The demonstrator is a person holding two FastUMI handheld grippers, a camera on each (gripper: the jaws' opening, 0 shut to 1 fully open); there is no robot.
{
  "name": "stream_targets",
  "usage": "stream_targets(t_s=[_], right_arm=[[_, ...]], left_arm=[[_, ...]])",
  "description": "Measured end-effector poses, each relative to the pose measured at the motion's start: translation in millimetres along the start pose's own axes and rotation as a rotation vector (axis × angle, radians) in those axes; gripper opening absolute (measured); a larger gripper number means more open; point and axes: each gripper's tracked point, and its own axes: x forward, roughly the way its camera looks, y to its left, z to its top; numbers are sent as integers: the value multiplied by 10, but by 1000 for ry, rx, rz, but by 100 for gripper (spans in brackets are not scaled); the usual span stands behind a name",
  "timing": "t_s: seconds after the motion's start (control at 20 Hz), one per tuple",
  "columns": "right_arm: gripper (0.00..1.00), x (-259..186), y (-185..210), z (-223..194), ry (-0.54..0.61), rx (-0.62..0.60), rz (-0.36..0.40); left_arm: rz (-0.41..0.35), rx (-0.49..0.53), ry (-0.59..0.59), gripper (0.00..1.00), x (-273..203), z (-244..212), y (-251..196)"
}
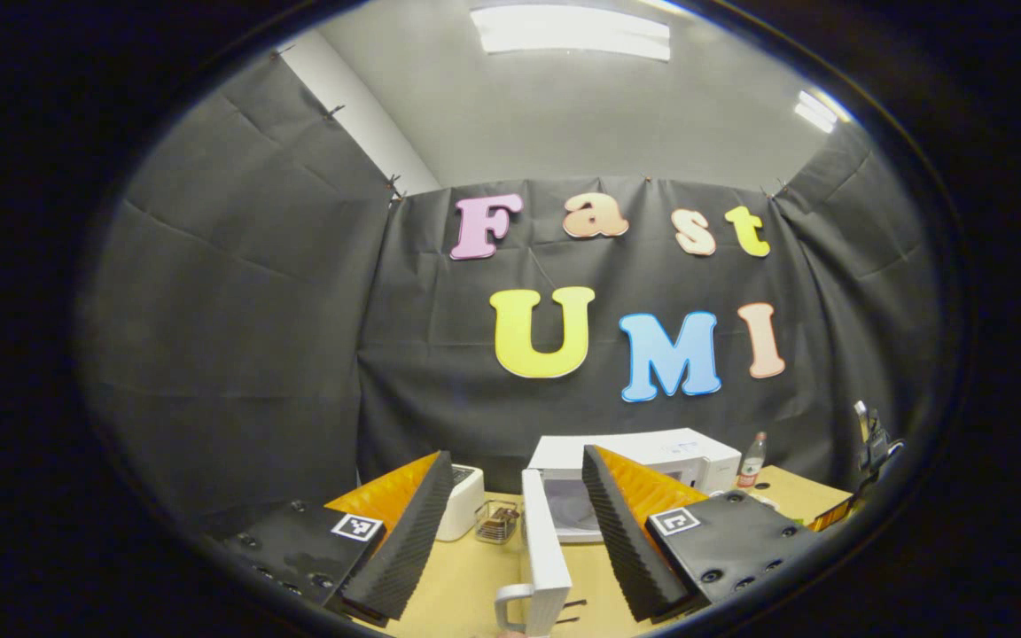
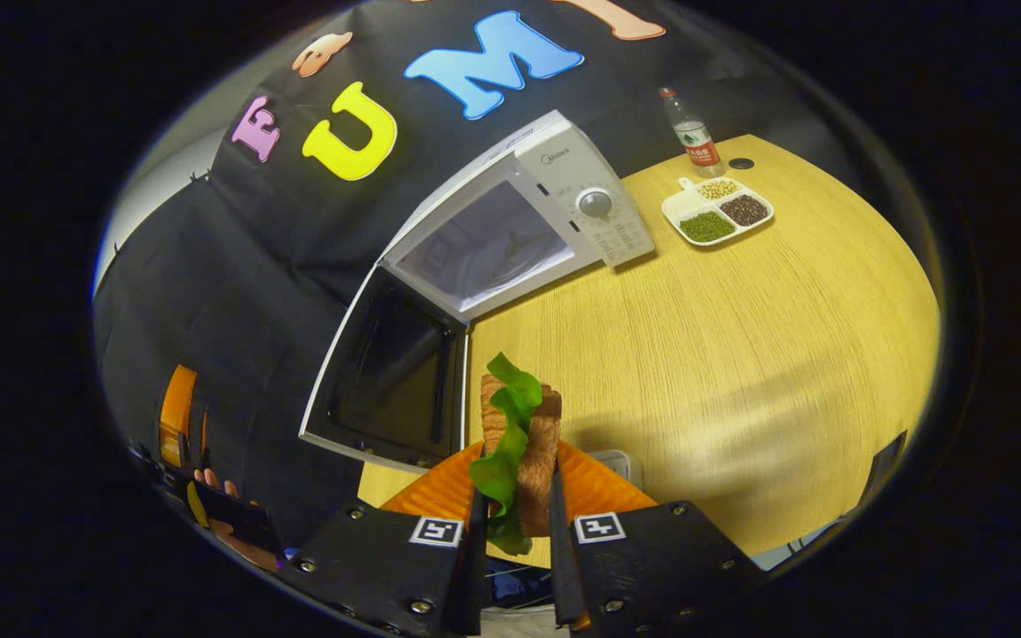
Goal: Open the microwave oven with the left hand, put the food in, and close the microwave oven.
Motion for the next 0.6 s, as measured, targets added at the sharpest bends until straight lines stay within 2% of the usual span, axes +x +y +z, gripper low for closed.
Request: stream_targets(t_s=[0.2,0.25,0.3,0.6], right_arm=[[31,261,248,150,-65,47,11],[31,339,307,188,-86,52,11],[31,416,362,227,-109,53,11],[31,906,597,510,-241,63,-14]], left_arm=[[5,-1,1,98,143,-6,285],[9,-2,-1,94,173,0,358],[16,-2,0,98,207,-18,438],[55,-6,15,96,337,-118,921]])
